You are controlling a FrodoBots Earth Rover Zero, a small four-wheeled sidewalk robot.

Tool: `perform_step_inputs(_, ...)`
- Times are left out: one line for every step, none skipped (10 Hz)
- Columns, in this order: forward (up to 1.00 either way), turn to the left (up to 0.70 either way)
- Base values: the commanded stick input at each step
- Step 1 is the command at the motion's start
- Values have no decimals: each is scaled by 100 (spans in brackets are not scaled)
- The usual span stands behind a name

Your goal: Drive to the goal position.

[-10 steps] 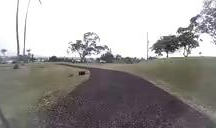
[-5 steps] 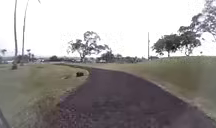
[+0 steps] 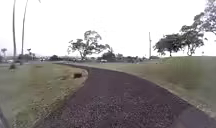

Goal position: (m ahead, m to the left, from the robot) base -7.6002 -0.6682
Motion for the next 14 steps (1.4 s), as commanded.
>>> perform_step_inputs(100, 0)
perform_step_inputs(100, 0)
perform_step_inputs(100, 0)
perform_step_inputs(100, 0)
perform_step_inputs(100, 0)
perform_step_inputs(93, 0)
perform_step_inputs(22, 0)
perform_step_inputs(0, 0)
perform_step_inputs(0, 0)
perform_step_inputs(0, 0)
perform_step_inputs(0, 0)
perform_step_inputs(0, 0)
perform_step_inputs(0, 0)
perform_step_inputs(0, 0)
